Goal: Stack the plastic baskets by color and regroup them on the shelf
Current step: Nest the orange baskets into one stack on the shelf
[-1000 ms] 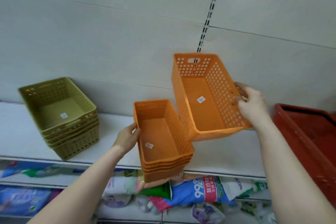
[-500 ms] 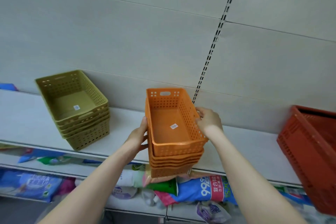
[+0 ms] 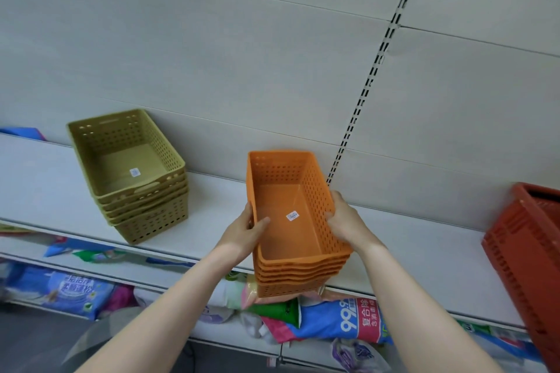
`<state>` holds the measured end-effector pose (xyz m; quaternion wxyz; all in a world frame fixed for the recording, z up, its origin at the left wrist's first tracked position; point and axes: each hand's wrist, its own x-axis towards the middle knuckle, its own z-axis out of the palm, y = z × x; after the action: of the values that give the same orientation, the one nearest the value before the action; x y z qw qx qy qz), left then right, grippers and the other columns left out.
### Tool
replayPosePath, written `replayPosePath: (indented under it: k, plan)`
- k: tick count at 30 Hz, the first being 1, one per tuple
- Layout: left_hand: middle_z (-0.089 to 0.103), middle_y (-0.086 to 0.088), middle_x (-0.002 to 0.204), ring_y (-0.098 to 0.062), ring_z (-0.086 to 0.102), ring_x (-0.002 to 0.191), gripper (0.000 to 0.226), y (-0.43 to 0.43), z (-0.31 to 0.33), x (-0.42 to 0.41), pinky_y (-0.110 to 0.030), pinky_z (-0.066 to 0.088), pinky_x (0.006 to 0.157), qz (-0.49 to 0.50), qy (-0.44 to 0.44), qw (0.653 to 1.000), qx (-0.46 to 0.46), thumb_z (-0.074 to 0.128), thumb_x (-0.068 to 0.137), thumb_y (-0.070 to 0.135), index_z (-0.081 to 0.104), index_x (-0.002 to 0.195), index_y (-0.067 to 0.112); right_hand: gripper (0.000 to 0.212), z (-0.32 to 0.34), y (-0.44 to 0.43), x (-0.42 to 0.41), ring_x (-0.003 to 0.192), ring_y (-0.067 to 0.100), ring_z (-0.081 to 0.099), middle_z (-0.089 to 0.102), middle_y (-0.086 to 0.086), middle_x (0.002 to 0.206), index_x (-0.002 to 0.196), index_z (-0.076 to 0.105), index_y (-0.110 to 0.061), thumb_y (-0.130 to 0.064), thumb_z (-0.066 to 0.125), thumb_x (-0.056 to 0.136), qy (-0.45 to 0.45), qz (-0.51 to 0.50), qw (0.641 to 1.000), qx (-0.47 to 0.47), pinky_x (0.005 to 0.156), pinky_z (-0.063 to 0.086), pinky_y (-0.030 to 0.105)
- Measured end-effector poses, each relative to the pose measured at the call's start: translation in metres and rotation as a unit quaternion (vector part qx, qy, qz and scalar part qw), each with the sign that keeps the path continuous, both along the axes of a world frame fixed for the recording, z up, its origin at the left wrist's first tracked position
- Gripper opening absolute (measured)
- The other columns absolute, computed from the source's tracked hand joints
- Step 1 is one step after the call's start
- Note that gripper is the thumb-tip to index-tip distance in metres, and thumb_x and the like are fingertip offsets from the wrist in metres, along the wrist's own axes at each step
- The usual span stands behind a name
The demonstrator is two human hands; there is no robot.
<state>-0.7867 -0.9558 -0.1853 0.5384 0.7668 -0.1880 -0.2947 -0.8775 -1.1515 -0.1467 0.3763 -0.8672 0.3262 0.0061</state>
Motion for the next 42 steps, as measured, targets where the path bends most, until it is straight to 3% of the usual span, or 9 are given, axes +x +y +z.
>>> replayPosePath:
  k: [4,15,20,25,28,32,36,39,42]
  plan:
    - [0.052,0.003,0.143,-0.022,0.053,0.125,0.054,-0.006,-0.003,0.003,-0.033,0.041,0.101,0.013,-0.023,0.999,0.019,0.038,0.098,0.051,0.029,0.15,0.036,0.051,0.004,-0.01,0.013,0.104,0.024,0.057,0.058,0.008,0.135,0.15,0.03,-0.027,-0.017,0.042,0.102,0.011,0.018,1.0,-0.01,0.087,0.045,0.033]
    - [0.05,0.0,0.145,-0.024,0.05,0.13,0.051,-0.009,-0.013,0.02,-0.033,0.037,0.105,0.054,-0.071,0.996,0.025,0.031,0.101,0.046,0.025,0.151,0.036,0.048,-0.008,-0.019,0.051,0.084,0.025,0.054,0.057,0.007,0.104,0.146,0.029,-0.019,-0.015,0.041,0.1,0.04,0.056,0.996,-0.057,0.069,0.043,0.032]
    - [0.053,0.0,0.141,-0.024,0.052,0.127,0.046,-0.009,-0.017,0.022,-0.023,0.036,0.095,0.058,-0.089,0.994,0.021,0.033,0.102,0.042,0.032,0.148,0.034,0.048,-0.004,-0.017,0.054,0.085,0.024,0.054,0.061,0.014,0.118,0.147,0.03,-0.021,-0.017,0.043,0.101,0.037,0.058,0.996,-0.053,0.072,0.044,0.032]
    - [0.054,0.002,0.14,-0.021,0.053,0.126,0.048,-0.003,-0.016,0.03,-0.024,0.037,0.096,0.022,-0.09,0.996,0.011,0.033,0.101,0.046,0.033,0.148,0.035,0.049,-0.007,-0.01,0.05,0.08,0.024,0.054,0.053,0.007,0.1,0.148,0.027,-0.021,-0.014,0.041,0.101,0.055,0.026,0.996,-0.066,0.066,0.043,0.031]
    - [0.057,0.001,0.137,-0.023,0.055,0.123,0.048,0.009,-0.011,0.037,-0.025,0.039,0.096,-0.034,-0.112,0.991,0.057,0.033,0.1,0.048,0.039,0.145,0.031,0.049,-0.003,-0.004,0.048,0.086,0.026,0.053,0.061,0.014,0.115,0.148,0.028,-0.021,-0.018,0.041,0.101,0.063,0.002,0.995,-0.074,0.073,0.043,0.032]
    - [0.058,0.002,0.137,-0.019,0.057,0.12,0.038,0.045,-0.004,0.052,-0.024,0.04,0.098,-0.046,-0.245,0.964,0.09,0.049,0.099,0.029,0.054,0.136,0.022,0.055,0.0,0.009,0.056,0.093,0.033,0.056,0.06,0.019,0.121,0.15,0.029,-0.022,-0.013,0.039,0.097,0.114,-0.034,0.978,-0.169,0.08,0.048,0.038]
    - [0.067,-0.004,0.118,-0.017,0.055,0.112,0.031,0.107,0.005,0.083,-0.019,0.035,0.097,0.04,-0.436,0.899,0.017,0.057,0.088,0.016,0.07,0.116,0.015,0.063,0.008,0.06,0.09,0.118,0.039,0.055,0.058,0.021,0.129,0.148,0.038,-0.012,0.0,0.046,0.087,-0.112,-0.036,0.951,-0.287,0.099,0.046,0.045]
    - [0.064,-0.009,0.117,-0.024,0.05,0.111,0.031,0.157,0.008,0.117,-0.03,0.036,0.101,0.102,-0.506,0.856,0.033,0.057,0.085,0.012,0.069,0.113,0.012,0.046,0.007,0.122,0.14,0.119,0.032,0.06,0.064,0.014,0.128,0.136,0.056,-0.011,-0.005,0.05,0.091,-0.198,0.029,0.948,-0.246,0.101,0.043,0.037]
    - [0.055,-0.013,0.131,-0.033,0.046,0.121,0.041,0.194,0.002,0.141,-0.042,0.037,0.107,0.172,-0.474,0.86,0.081,0.062,0.085,0.006,0.061,0.126,0.01,0.046,-0.008,0.18,0.187,0.121,0.029,0.06,0.063,0.012,0.132,0.138,0.053,-0.015,-0.034,0.053,0.096,-0.116,0.058,0.989,-0.077,0.099,0.044,0.034]
